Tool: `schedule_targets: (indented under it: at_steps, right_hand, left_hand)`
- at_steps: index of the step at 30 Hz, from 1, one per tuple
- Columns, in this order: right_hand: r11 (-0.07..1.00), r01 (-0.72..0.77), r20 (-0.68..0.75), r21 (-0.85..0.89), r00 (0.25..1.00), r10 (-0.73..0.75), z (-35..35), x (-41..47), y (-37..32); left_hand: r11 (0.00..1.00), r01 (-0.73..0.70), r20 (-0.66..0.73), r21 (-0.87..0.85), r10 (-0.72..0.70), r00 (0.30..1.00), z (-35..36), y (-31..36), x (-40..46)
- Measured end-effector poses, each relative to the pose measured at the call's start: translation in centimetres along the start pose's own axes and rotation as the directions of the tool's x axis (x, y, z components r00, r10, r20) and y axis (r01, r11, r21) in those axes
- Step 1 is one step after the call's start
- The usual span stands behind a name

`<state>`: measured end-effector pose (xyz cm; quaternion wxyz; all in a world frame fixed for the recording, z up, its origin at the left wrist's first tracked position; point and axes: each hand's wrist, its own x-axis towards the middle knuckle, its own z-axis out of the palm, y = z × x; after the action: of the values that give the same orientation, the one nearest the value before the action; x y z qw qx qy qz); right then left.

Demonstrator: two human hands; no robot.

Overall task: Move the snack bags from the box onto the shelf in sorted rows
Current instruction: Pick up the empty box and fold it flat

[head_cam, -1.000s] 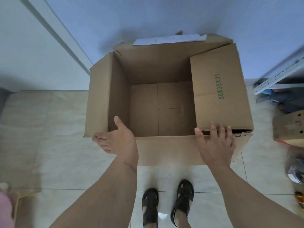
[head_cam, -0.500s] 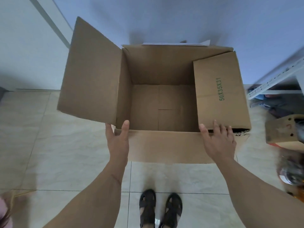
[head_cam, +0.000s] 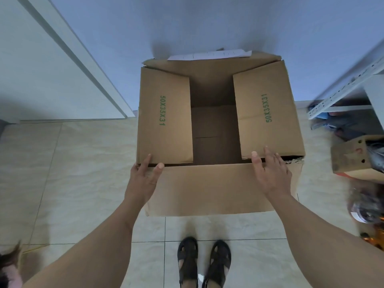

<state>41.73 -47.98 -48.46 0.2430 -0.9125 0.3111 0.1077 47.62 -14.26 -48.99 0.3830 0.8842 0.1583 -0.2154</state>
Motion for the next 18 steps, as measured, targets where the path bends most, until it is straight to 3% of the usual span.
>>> schedule_targets:
  at_steps: [5,8,11,13,15,16,18]
  right_hand:
    - [0.99,-0.143,-0.082,-0.009,0.987,0.141,-1.9,0.1,1.9]
    - [0.971,-0.238,-0.013,-0.033,0.971,0.237,-4.1,-0.1,2.6]
    - [0.953,-0.282,0.139,-0.112,0.945,0.296,-6.9,0.8,2.4]
    - [0.957,-0.276,0.266,-0.087,0.919,0.289,-9.3,2.0,1.9]
    - [0.961,-0.274,0.367,-0.029,0.892,0.265,-12.2,2.9,0.8]
    - [0.962,-0.271,0.406,-0.02,0.878,0.255,-13.7,3.3,0.1]
    - [0.969,-0.244,0.473,-0.026,0.851,0.227,-16.5,4.0,-1.2]
  left_hand:
    - [0.964,0.06,0.097,0.26,-0.088,0.991,-2.3,1.6,0.7]
    - [0.96,0.083,0.166,0.268,-0.131,0.977,-3.7,3.3,0.7]
    - [0.96,0.278,0.355,-0.024,-0.252,0.9,-5.7,5.3,0.9]
    - [0.884,0.433,0.465,-0.175,-0.314,0.828,-7.1,6.3,0.9]
    - [0.808,0.519,0.496,-0.28,-0.341,0.799,-8.2,6.4,1.0]
    - [0.742,0.56,0.512,-0.37,-0.34,0.789,-8.4,6.5,0.9]
    - [0.464,0.642,0.553,-0.61,-0.331,0.765,-8.2,6.6,0.8]
